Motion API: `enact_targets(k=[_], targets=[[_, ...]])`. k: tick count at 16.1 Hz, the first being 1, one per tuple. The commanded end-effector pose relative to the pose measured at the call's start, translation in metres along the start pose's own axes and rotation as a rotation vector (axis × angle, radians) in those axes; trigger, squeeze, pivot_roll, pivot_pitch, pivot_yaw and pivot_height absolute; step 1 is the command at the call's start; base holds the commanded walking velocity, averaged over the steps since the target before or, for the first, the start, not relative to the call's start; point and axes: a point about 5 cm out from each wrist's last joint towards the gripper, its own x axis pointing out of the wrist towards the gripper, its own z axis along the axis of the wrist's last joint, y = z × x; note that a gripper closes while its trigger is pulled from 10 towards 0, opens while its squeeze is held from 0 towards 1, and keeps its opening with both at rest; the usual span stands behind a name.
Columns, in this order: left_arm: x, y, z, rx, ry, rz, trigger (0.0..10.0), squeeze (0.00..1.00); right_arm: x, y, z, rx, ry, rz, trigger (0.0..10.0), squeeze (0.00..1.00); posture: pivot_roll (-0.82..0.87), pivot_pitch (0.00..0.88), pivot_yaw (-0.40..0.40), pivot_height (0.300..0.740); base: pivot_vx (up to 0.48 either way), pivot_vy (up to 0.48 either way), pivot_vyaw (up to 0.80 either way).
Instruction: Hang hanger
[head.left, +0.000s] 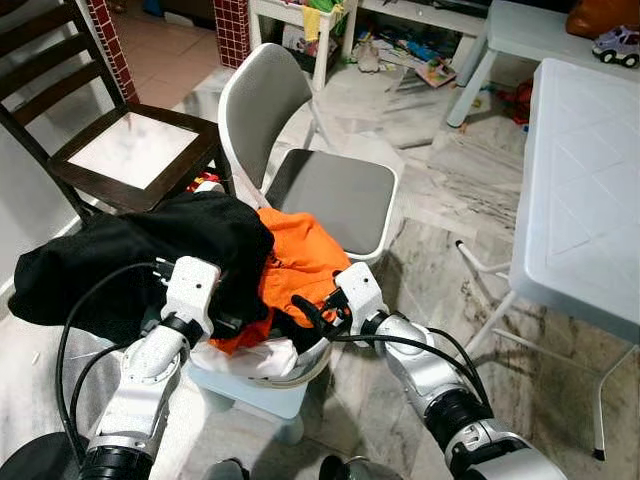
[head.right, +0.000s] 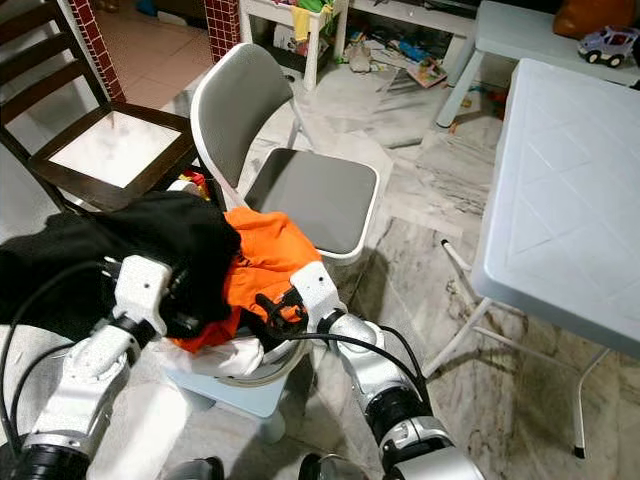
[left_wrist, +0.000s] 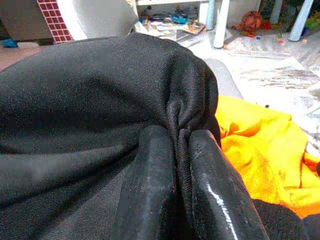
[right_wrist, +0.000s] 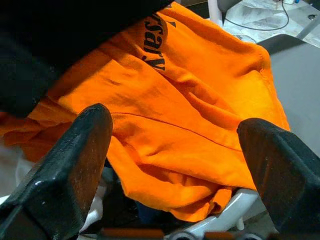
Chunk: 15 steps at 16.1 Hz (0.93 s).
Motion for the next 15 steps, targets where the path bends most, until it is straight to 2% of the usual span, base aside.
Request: enact_targets(k=[1,3,6,8,10,11,12,14,15], targets=[[0.0,0.002,0.01,0.043,-0.057,0.009,0.0,0.0,0.0,0.002,-0.002,0.005,0.012,0.002,10.0,0.0,0.15,0.173,-0.105,0.74,0.0,0.0,0.0],[0.006,0.006,0.026,0.058,-0.12,0.009,0.0,0.0,0.0,0.004,-0.003,0.004,0.012,0.003,10.0,0.0,0.15,0.17,-0.104,0.74,0.0,0.0,0.0],[0.02,0.014,0.066,0.082,-0.254,0.01,0.0,0.0,0.002,0.005,-0.001,0.006,0.009,-0.006,10.0,0.0,0.16,0.162,-0.096,0.74,0.0,0.0,0.0],[0.03,0.026,0.117,0.048,-0.433,0.067,0.0,0.0,0.003,0.003,0.0,0.01,0.004,-0.024,10.0,0.0,0.16,0.157,-0.088,0.74,0.0,0.0,0.0],[0.036,0.027,0.156,-0.031,-0.558,0.059,0.0,0.0,0.002,0.001,-0.001,0.013,0.008,-0.043,10.0,0.0,0.16,0.153,-0.078,0.74,0.0,0.0,0.0],[0.041,0.02,0.188,-0.132,-0.655,0.003,0.0,0.0,0.003,0.001,-0.001,0.015,0.011,-0.053,10.0,0.0,0.16,0.149,-0.071,0.74,0.0,0.0,0.0],[0.042,0.015,0.201,-0.151,-0.691,-0.027,0.0,0.0,0.003,0.002,-0.001,0.016,0.011,-0.054,10.0,0.0,0.15,0.147,-0.068,0.74,0.0,0.0,0.0],[0.042,0.007,0.219,-0.304,-0.743,-0.078,0.0,0.0,0.004,0.002,0.0,0.018,0.008,-0.061,10.0,0.0,0.15,0.145,-0.064,0.74,0.0,0.0,0.0],[0.044,0.005,0.211,-0.371,-0.709,-0.088,0.0,0.0,0.004,0.002,-0.001,0.018,0.008,-0.064,10.0,0.0,0.15,0.145,-0.064,0.74,0.0,0.0,0.0]])
